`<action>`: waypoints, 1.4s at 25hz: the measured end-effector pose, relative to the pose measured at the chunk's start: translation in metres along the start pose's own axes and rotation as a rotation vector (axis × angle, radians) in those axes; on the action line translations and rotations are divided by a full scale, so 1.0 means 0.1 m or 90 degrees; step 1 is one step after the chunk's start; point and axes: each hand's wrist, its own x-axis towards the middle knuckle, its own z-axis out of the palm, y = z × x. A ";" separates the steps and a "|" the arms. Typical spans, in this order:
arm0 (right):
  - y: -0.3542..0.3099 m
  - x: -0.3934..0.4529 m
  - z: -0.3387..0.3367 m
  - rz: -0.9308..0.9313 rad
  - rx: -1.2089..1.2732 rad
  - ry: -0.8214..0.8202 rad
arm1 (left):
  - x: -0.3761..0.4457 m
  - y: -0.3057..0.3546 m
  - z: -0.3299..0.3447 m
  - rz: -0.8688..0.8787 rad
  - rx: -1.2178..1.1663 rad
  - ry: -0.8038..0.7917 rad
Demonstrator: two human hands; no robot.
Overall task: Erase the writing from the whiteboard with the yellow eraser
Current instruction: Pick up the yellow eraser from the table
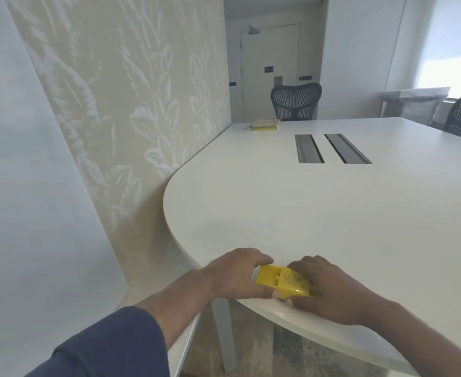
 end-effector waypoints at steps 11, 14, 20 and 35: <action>-0.14 0.49 -0.02 -0.062 0.024 0.088 | -0.13 -0.08 -0.13 -0.022 0.124 0.161; -0.35 0.72 -0.13 -0.095 0.025 0.128 | -0.27 -0.17 -0.38 -0.036 0.166 0.227; -0.97 1.15 -0.36 -0.216 0.027 0.199 | -0.75 -0.36 -0.94 -0.075 0.275 0.351; -3.47 1.66 -0.67 -0.629 0.107 0.358 | -3.15 -0.41 -2.27 -0.305 0.610 0.519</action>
